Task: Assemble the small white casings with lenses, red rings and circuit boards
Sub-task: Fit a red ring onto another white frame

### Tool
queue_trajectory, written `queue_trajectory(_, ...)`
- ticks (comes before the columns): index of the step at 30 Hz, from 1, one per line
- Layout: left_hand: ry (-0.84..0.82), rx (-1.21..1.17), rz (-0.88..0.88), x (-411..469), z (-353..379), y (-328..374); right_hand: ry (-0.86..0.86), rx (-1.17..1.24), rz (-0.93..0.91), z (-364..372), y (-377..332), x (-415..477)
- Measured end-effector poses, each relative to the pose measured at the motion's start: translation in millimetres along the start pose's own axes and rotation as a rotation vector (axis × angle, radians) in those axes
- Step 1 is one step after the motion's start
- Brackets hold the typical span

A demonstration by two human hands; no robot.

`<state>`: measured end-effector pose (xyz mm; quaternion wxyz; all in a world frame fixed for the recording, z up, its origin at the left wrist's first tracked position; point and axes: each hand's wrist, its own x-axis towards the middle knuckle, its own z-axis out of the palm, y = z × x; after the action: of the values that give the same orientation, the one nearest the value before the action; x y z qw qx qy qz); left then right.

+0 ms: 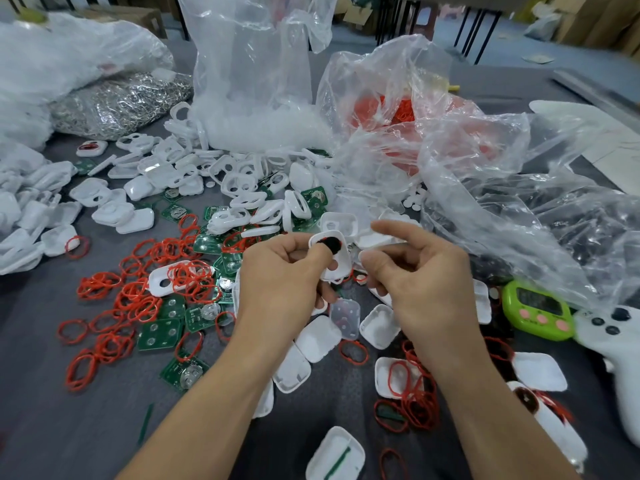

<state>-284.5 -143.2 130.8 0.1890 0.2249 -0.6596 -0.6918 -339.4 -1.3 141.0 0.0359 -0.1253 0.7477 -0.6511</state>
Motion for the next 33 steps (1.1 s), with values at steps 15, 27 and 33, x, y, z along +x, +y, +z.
queue_trajectory(15, -0.035, -0.101, -0.068, -4.7, 5.9, 5.4, -0.067, 0.116, -0.052, 1.5, -5.2, -1.3)
queue_trajectory(27, -0.094, -0.023, -0.127, -4.5, 4.6, 4.7, 0.051, -0.358, -0.245, 7.3, -4.3, -11.6)
queue_trajectory(33, -0.191, -0.047, -0.178, -4.4, 5.4, 3.8, -0.056, -0.46, -0.231, 3.0, -3.0, -6.9)
